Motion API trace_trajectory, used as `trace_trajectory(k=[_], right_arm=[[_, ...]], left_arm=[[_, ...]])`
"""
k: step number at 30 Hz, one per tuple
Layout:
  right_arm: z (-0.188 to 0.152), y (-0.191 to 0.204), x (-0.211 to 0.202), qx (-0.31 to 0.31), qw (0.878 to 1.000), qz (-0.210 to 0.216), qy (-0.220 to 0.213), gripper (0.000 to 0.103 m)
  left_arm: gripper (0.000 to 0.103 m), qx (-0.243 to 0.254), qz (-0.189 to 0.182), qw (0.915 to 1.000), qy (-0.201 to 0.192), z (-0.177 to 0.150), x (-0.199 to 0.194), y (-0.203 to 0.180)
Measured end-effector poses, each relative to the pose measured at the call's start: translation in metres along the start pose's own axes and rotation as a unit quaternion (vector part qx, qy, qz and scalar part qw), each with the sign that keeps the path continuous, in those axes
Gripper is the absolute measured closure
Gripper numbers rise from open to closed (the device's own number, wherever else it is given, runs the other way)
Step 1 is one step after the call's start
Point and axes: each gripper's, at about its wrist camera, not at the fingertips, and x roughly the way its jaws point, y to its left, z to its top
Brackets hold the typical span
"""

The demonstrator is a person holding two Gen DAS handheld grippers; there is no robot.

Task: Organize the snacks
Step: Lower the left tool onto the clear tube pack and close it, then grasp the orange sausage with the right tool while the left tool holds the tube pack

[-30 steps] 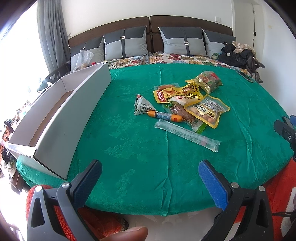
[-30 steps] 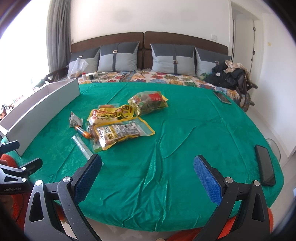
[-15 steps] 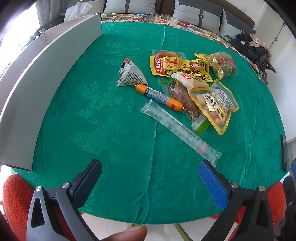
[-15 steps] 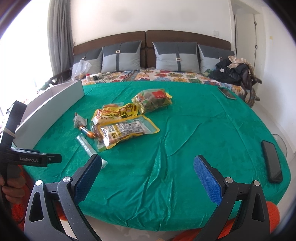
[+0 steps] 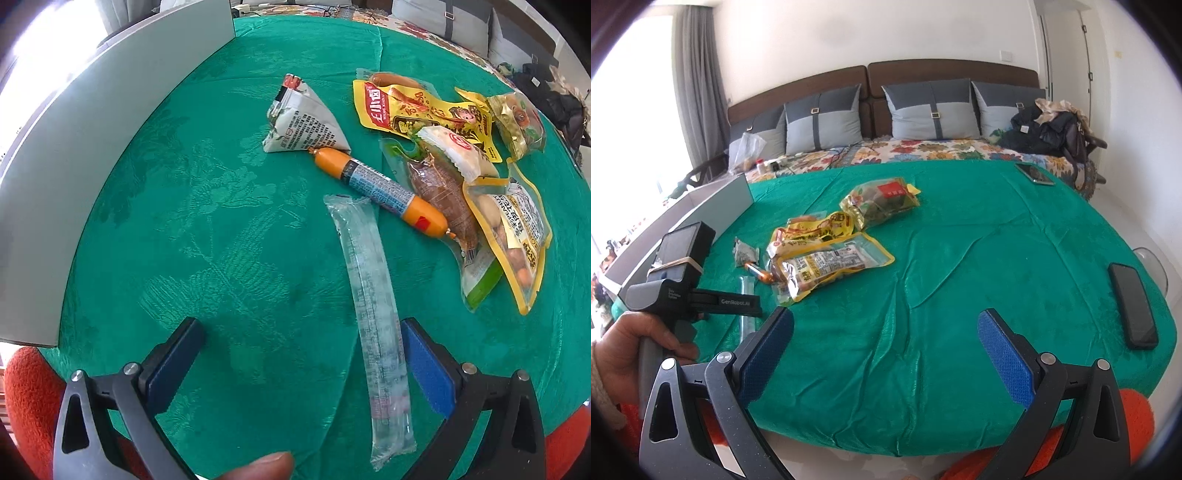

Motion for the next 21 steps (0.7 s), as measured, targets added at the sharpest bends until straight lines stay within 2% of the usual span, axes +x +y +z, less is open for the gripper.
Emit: trace_trajectory(k=[3, 7, 10, 12, 13, 14, 15, 16, 17, 21], right_arm=[[0.000, -0.008, 0.008, 0.023, 1.000, 0.000, 0.015, 0.002], [-0.001, -0.012, 0.008, 0.029, 0.999, -0.002, 0.018, 0.002], [-0.001, -0.014, 0.004, 0.028, 1.000, -0.006, 0.012, 0.002], [-0.002, -0.014, 0.003, 0.029, 0.999, -0.008, 0.012, 0.002], [-0.002, -0.014, 0.003, 0.029, 0.999, -0.009, 0.013, 0.002], [-0.003, -0.014, 0.003, 0.028, 0.999, -0.010, 0.014, 0.002], [-0.002, -0.014, 0.003, 0.026, 0.999, -0.010, 0.016, 0.002], [-0.002, -0.013, 0.004, 0.024, 1.000, -0.010, 0.017, 0.002], [-0.003, -0.012, 0.004, 0.022, 1.000, -0.011, 0.019, 0.002], [-0.006, -0.005, 0.010, 0.012, 0.999, 0.005, 0.036, 0.002]], left_arm=[[0.000, 0.006, -0.002, 1.0000, -0.004, 0.001, 0.002, 0.015], [0.000, 0.048, -0.015, 0.9986, -0.017, 0.005, 0.004, 0.015], [0.000, 0.081, -0.026, 0.9964, 0.004, 0.015, 0.005, 0.014], [0.004, 0.098, -0.033, 0.9946, 0.009, 0.014, 0.000, 0.016], [0.016, 0.103, -0.038, 0.9939, -0.003, 0.013, -0.004, 0.018], [0.036, 0.112, -0.041, 0.9928, -0.017, 0.008, -0.010, 0.020], [0.047, 0.120, -0.045, 0.9914, -0.026, 0.002, -0.018, 0.020], [0.074, 0.129, -0.050, 0.9899, -0.032, -0.002, -0.022, 0.021], [0.084, 0.135, -0.050, 0.9891, -0.034, -0.005, -0.025, 0.023], [0.085, 0.102, -0.072, 0.9914, -0.038, -0.003, -0.025, 0.049]])
